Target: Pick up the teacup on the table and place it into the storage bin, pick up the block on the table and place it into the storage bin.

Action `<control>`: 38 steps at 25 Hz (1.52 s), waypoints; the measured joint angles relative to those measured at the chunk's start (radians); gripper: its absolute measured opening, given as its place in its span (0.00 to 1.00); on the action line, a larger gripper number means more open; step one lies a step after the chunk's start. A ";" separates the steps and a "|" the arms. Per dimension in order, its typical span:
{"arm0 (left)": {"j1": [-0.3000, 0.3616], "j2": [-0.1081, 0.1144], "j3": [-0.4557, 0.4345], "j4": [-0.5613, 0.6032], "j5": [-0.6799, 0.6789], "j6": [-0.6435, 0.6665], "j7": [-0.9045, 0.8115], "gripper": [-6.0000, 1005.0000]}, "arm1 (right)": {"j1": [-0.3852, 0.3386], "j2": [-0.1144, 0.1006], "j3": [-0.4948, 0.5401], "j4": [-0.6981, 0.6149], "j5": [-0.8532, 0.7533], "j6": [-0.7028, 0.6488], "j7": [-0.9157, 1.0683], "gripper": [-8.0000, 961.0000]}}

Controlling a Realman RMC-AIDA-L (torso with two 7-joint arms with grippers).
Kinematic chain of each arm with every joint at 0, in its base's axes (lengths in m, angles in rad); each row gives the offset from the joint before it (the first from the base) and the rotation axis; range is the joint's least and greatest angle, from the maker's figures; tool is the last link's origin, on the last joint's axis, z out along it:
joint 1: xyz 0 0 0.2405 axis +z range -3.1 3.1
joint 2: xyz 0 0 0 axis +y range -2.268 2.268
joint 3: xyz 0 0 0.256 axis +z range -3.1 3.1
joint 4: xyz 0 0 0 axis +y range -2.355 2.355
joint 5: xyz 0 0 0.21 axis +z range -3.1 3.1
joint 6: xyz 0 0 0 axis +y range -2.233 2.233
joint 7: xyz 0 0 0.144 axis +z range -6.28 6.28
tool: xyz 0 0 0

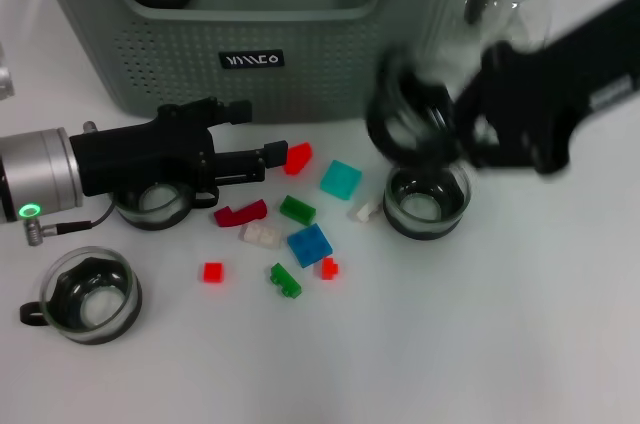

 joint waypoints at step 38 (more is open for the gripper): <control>0.001 -0.005 0.001 -0.048 -0.078 0.062 0.044 0.86 | 0.456 0.056 -0.223 0.906 -0.172 1.487 0.080 0.08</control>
